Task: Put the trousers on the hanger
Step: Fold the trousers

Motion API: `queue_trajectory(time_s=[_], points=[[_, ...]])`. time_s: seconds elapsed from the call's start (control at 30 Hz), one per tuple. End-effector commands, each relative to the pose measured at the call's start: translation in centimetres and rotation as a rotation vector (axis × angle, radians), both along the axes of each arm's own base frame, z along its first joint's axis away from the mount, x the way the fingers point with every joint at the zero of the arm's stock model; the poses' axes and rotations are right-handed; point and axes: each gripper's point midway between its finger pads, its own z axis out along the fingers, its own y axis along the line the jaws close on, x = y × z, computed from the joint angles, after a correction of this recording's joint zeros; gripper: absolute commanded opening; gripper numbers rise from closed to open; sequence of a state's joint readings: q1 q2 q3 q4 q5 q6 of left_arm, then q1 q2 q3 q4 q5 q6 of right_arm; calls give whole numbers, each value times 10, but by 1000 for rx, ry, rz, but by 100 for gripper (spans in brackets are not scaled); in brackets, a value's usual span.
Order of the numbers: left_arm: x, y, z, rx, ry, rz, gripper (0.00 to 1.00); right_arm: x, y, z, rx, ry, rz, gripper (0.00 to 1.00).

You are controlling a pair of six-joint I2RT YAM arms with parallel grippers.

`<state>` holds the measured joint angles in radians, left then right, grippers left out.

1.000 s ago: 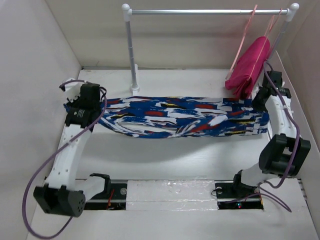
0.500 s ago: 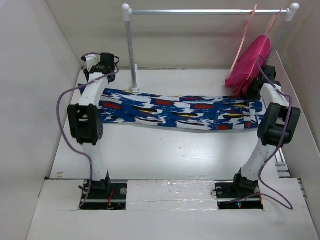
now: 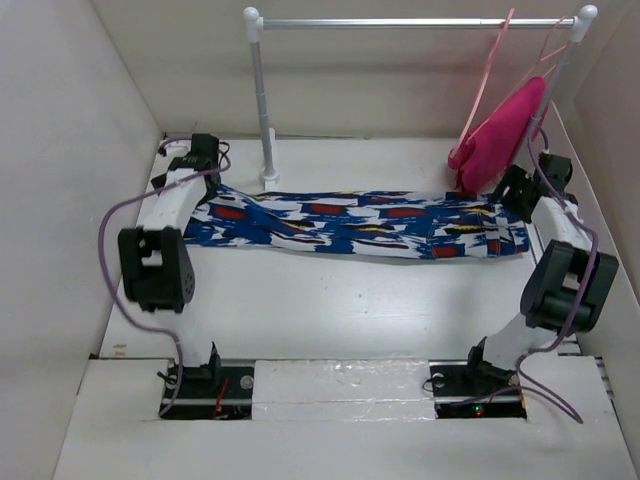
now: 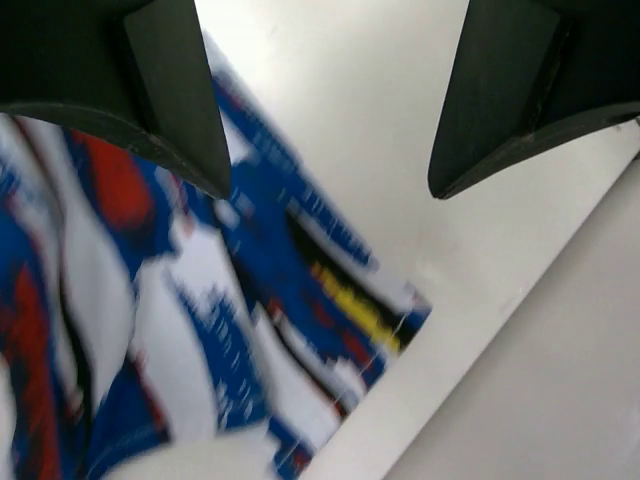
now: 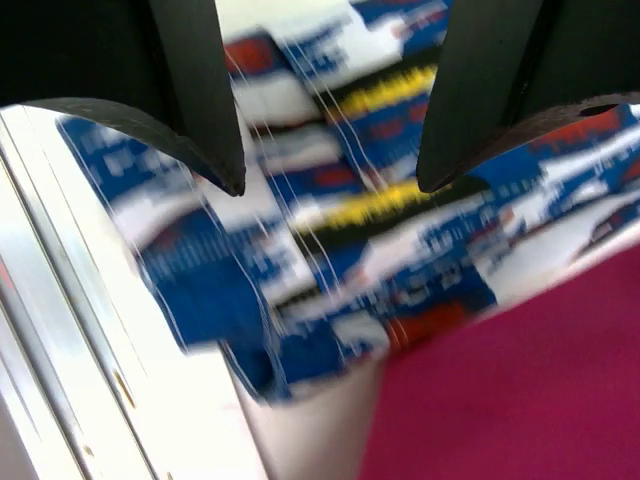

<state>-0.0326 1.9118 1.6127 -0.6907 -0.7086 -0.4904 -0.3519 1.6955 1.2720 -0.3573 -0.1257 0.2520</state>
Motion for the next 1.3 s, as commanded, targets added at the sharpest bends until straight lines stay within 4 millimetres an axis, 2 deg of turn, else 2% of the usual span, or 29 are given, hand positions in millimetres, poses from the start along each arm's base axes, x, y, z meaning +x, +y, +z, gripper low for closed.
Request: queue_trajectory(time_s=[0.0, 0.03, 0.1, 0.13, 0.17, 0.23, 0.3, 0.37, 0.43, 0.47, 0.53, 0.57, 0.6, 0.63, 0.67, 0.7, 0.73, 0.77, 0.8, 0.83, 0.87, 0.93, 1.03, 1.07, 1.1, 1.13, 1.17, 1.23, 1.27], points=[[-39, -16, 15, -148, -141, -26, 75, -29, 4, 10, -5, -69, 20, 74], [-40, -16, 11, -171, -165, -24, 74, -39, 8, 24, -11, -112, 5, 72], [-54, -23, -5, -229, -154, -38, 71, -55, 6, 21, -12, -122, -39, 68], [-55, -26, -9, -247, -156, -38, 70, -70, 14, 11, 6, -113, -49, 68], [-55, -35, -16, -299, -151, -58, 67, -78, 11, 6, 20, -104, -67, 67], [-56, -43, -31, -346, -131, -64, 55, -99, 9, -10, 44, -82, -104, 66], [-55, -57, -48, -420, -93, -80, 47, -110, 10, -18, 60, -76, -118, 70], [-56, -69, -67, -487, -57, -101, 47, -123, 13, -30, 79, -64, -124, 75], [-55, -74, -78, -514, -43, -96, 48, -122, 16, -38, 115, -87, -120, 77], [-56, -77, -87, -531, -22, -94, 48, -124, 25, -53, 183, -64, -93, 78], [-54, -78, -92, -540, -21, -96, 52, -111, 27, -58, 235, -99, -71, 79], [-53, -79, -97, -542, -15, -90, 53, -107, 35, -62, 275, -98, -42, 79], [-51, -79, -100, -543, -12, -88, 53, -103, 34, -74, 300, -75, -50, 79], [-50, -79, -103, -546, -10, -87, 53, -95, 31, -75, 311, -97, -70, 79], [-50, -80, -110, -551, 3, -77, 53, -93, 32, -79, 330, -101, -79, 76], [-50, -80, -114, -553, 8, -76, 44, -87, 29, -84, 339, -122, -93, 74], [-48, -80, -116, -550, 6, -79, 32, -84, 31, -88, 364, -119, -118, 72], [-49, -77, -123, -538, 16, -59, 22, -83, 30, -91, 369, -116, -132, 64], [-50, -76, -126, -537, 24, -51, 8, -79, 29, -93, 378, -126, -132, 60], [-52, -72, -130, -537, 37, -31, 0, -76, 33, -95, 392, -121, -128, 49], [-53, -70, -134, -527, 51, -20, 0, -77, 29, -96, 375, -114, -144, 21], [-60, -63, -137, -509, 72, 6, 0, -84, 28, -95, 350, -96, -146, 1], [-75, -60, -138, -488, 102, 8, 0, -111, 16, -98, 289, -29, -173, 0], [-84, -61, -135, -491, 105, -4, 0, -133, 12, -96, 268, 3, -192, 0], [-91, -62, -135, -497, 113, -4, 0, -140, 15, -93, 263, 10, -199, 0], [-99, -64, -135, -505, 120, -3, 0, -155, 5, -92, 238, 18, -224, 0], [-114, -68, -134, -529, 131, -6, 0, -165, -2, -78, 190, -14, -246, 0], [-132, -75, -133, -562, 148, -17, 0, -188, -7, -72, 157, 16, -272, 0], [-146, -79, -130, -583, 147, -23, 0, -198, -18, -65, 129, 8, -314, 0]])
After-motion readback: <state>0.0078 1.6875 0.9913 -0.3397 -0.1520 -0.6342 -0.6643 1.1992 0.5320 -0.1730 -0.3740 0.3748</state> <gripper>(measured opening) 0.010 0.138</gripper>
